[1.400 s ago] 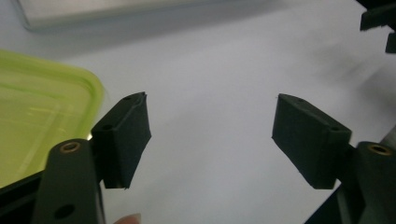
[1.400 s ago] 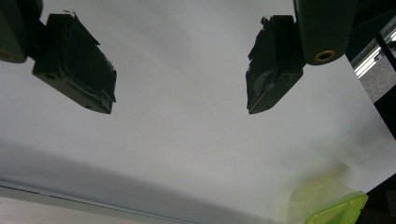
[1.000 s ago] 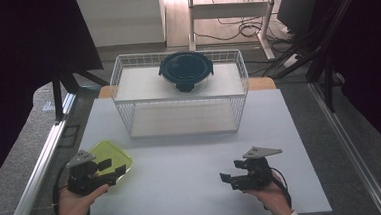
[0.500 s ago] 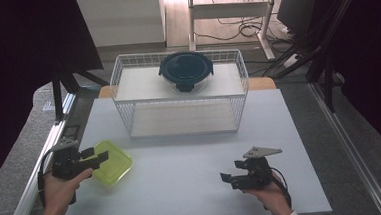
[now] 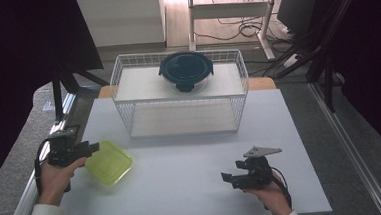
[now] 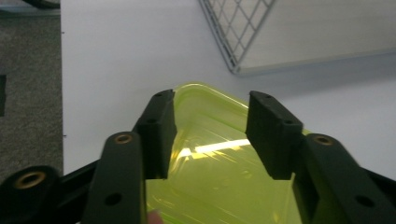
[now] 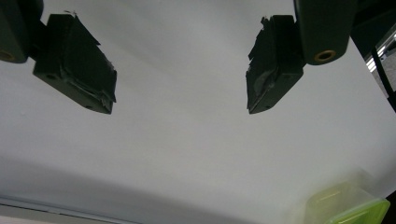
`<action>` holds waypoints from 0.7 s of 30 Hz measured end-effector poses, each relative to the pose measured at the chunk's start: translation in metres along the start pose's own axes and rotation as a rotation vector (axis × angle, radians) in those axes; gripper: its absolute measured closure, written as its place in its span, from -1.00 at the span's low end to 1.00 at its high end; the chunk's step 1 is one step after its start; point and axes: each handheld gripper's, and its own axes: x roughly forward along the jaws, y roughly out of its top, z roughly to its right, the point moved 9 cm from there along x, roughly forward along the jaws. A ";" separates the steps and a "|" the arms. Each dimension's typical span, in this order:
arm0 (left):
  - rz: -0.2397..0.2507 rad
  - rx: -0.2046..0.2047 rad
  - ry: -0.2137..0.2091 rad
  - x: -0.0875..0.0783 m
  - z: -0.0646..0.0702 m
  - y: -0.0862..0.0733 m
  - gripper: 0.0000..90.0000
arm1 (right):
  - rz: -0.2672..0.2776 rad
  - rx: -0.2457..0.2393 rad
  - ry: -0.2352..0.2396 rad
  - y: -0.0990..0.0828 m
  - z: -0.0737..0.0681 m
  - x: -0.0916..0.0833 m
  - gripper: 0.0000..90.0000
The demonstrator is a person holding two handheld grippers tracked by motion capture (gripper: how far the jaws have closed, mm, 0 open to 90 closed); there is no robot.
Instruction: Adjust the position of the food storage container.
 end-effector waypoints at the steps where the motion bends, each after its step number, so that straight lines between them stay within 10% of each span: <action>1: -0.009 -0.004 0.007 0.002 -0.003 0.001 0.30 | 0.000 0.003 -0.001 0.000 0.000 0.000 -0.46; 10: -0.085 -0.071 0.048 0.022 -0.029 0.001 0.79 | 0.003 0.008 -0.012 -0.001 0.003 0.001 -0.45; 21: -0.151 -0.045 0.121 0.029 -0.054 -0.006 1.00 | 0.006 0.025 -0.016 -0.001 0.005 0.001 -0.45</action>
